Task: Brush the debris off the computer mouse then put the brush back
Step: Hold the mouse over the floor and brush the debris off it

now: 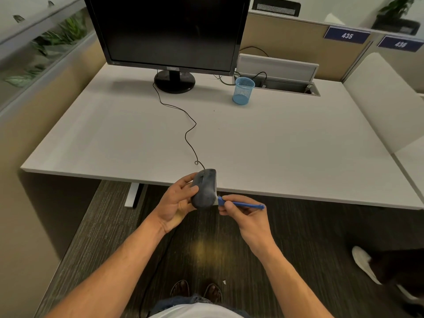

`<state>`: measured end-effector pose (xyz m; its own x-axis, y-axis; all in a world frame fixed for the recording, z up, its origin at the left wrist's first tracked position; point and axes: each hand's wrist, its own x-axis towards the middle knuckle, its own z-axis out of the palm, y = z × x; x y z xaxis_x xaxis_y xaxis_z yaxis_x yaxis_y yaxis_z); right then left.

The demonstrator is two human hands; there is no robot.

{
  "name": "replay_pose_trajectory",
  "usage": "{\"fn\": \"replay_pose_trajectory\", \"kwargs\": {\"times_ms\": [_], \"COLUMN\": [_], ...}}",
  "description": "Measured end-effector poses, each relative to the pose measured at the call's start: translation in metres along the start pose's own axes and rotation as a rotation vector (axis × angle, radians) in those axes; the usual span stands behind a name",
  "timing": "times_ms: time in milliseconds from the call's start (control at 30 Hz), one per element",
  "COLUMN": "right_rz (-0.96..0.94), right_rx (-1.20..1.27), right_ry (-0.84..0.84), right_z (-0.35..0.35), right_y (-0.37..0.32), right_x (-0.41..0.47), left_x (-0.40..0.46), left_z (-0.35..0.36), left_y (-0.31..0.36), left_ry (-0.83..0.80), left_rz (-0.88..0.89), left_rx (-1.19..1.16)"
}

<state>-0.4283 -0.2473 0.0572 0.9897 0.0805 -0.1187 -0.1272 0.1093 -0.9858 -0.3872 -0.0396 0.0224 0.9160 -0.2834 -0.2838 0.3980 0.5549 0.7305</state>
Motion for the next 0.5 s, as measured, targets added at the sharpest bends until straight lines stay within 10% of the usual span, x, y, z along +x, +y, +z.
{"fn": "replay_pose_trajectory", "kwargs": {"times_ms": [500], "right_rz": [-0.015], "right_rx": [-0.109], "right_ry": [-0.119], "right_z": [0.008], "right_y": [0.009], "right_x": [-0.014], "left_x": [0.003], "left_z": [-0.002], "left_y": [-0.002], "left_ry": [0.044], "left_rz": [0.014], "left_rx": [0.126]}}
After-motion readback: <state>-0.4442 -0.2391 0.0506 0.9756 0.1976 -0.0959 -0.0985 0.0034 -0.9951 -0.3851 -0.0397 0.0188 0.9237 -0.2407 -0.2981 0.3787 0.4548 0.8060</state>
